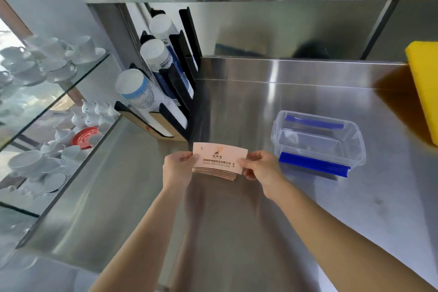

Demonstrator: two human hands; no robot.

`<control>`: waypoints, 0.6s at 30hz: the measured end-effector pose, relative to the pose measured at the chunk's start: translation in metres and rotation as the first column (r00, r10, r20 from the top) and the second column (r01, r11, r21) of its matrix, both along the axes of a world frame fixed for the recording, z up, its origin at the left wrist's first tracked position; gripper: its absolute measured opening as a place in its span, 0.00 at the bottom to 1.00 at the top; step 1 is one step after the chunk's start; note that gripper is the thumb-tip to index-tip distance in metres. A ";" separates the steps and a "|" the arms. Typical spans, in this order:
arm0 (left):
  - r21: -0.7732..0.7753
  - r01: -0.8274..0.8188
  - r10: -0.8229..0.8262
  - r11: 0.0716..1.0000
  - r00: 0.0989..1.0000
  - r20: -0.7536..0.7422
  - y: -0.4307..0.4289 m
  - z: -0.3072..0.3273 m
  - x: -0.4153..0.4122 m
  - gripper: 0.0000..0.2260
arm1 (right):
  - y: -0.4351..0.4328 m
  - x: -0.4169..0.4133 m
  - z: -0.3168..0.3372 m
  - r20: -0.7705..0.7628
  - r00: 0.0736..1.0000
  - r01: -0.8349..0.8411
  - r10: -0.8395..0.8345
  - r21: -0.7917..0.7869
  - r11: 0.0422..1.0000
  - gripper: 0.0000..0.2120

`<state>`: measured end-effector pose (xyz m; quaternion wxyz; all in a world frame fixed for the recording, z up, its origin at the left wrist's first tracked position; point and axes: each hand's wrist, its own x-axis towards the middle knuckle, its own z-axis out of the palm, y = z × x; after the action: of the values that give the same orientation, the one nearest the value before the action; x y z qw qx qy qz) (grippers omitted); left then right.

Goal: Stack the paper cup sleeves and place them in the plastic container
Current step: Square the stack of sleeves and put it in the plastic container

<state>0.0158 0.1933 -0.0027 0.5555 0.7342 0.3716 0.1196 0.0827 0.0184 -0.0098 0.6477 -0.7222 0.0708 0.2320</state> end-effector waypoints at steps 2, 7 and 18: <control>0.017 0.000 0.000 1.000 1.000 -0.028 0.005 -0.001 0.006 0.07 | 0.007 0.006 -0.004 -0.037 0.999 0.024 -0.024 -0.003 1.000 0.09; 0.014 -0.006 0.007 1.000 0.997 -0.071 0.013 -0.009 0.014 0.05 | 0.019 0.014 -0.014 -0.112 0.992 0.060 -0.060 -0.007 0.998 0.08; -0.013 0.013 -0.015 1.000 0.978 -0.207 0.026 -0.023 0.021 0.12 | 0.024 0.025 -0.036 -0.103 0.995 -0.033 0.007 -0.259 0.965 0.19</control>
<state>0.0370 0.2196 -0.0254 0.5187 0.7422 0.4228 0.0364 0.1079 0.0420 -0.0461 0.5407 -0.7889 0.1259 0.2635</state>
